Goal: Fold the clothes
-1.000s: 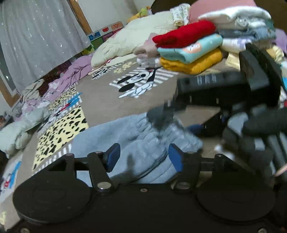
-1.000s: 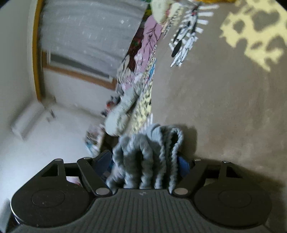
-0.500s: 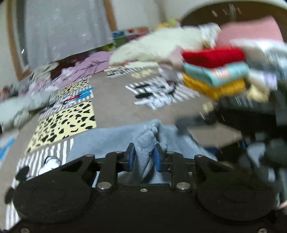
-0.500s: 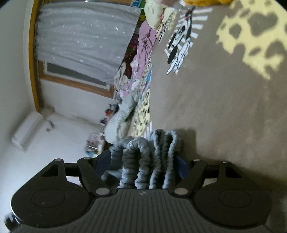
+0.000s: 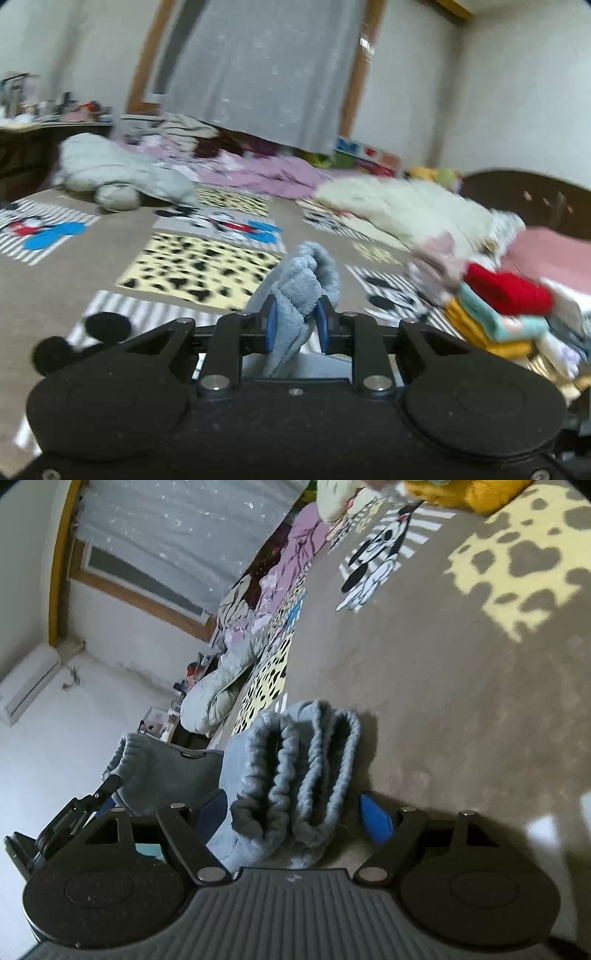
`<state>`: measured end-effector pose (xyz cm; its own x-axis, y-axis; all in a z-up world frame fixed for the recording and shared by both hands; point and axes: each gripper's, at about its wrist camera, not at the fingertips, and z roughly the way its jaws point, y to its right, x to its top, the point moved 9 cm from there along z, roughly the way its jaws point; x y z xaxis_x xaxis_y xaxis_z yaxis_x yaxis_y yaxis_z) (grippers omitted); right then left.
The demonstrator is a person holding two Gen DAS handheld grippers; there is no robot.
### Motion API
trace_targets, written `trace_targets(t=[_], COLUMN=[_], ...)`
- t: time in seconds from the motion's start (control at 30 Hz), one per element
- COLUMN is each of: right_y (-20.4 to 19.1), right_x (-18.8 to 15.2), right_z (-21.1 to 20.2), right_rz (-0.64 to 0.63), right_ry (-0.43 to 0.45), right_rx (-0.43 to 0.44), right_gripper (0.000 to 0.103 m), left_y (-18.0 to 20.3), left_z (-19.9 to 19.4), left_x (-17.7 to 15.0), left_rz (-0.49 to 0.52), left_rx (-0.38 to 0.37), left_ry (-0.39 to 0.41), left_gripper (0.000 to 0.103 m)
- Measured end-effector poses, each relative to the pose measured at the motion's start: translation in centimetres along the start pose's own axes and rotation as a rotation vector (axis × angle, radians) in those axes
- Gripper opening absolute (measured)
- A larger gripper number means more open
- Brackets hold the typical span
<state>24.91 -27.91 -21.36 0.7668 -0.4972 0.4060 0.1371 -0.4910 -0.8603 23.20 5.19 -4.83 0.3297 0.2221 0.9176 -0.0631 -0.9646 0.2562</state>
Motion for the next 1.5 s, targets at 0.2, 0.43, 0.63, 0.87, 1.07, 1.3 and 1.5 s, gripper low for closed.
trace_targets(t=[0.2, 0.43, 0.63, 0.87, 1.07, 1.3, 1.5], right_y=[-0.5, -0.4, -0.6, -1.2, -1.3, -1.4, -1.1], right_x=[0.1, 1.0, 1.8, 2.6, 2.7, 2.5, 2.8], right_z=[1.6, 3.0, 4.5, 6.6, 7.4, 7.3, 6.4], right_rz=[-0.031, -0.066, -0.081, -0.109, -0.132, -0.125, -0.076], right_ry=[0.005, 0.039, 0.054, 0.042, 0.045, 0.055, 0.087], right_rx=[0.001, -0.015, -0.029, -0.045, -0.075, -0.075, -0.058], right_gripper=[0.065, 0.058, 0.054, 0.052, 0.050, 0.052, 0.056], left_y=[-7.5, -14.6, -17.7, -21.2, -25.2, -19.8, -19.0], left_z=[-0.9, -0.6, -0.1, 0.2, 0.0, -0.8, 2.4], left_x=[0.1, -1.8, -0.7, -2.3, -5.5, -3.3, -7.6], left_rz=[-0.141, -0.326, -0.370, -0.446, -0.474, -0.259, -0.094], left_rx=[0.057, 0.096, 0.075, 0.119, 0.347, 0.196, 0.379], left_ry=[0.038, 0.037, 0.058, -0.002, -0.126, -0.022, -0.251], left_gripper=[0.020, 0.020, 0.020, 0.021, 0.044, 0.045, 0.034])
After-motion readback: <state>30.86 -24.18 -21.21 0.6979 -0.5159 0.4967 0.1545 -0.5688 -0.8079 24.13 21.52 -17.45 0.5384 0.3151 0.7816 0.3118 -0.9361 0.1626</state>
